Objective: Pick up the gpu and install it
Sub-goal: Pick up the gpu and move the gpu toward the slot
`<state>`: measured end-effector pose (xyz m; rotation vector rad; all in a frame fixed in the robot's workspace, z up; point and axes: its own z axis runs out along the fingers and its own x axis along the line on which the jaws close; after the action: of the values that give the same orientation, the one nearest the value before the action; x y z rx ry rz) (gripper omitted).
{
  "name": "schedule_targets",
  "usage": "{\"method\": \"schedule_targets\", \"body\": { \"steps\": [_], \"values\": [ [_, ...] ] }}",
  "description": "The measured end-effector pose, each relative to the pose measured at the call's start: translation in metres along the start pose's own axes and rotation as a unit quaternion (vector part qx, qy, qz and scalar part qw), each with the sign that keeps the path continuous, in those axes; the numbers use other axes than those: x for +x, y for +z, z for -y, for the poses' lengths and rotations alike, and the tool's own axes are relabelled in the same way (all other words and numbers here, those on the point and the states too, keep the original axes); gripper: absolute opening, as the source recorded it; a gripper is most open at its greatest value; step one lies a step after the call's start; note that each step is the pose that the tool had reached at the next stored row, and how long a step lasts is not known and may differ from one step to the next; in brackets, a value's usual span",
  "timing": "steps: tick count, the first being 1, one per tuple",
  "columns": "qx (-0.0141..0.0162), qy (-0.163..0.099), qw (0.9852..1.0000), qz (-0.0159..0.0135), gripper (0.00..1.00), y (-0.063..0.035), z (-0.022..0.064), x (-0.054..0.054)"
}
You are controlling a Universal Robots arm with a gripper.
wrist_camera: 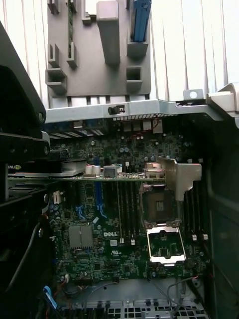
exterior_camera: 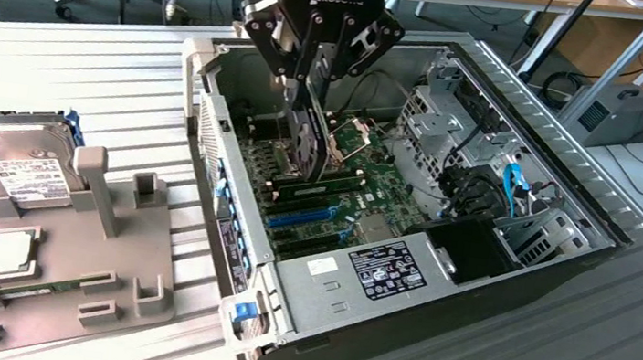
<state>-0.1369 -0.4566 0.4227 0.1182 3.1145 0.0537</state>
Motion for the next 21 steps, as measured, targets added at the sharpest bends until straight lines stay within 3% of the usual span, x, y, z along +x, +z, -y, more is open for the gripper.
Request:
{"method": "schedule_targets", "body": {
  "steps": [21],
  "values": [
    [0.0001, 0.0, 1.0, 0.0, 0.26, 0.0174, -0.0008, -0.017]
  ]
}}
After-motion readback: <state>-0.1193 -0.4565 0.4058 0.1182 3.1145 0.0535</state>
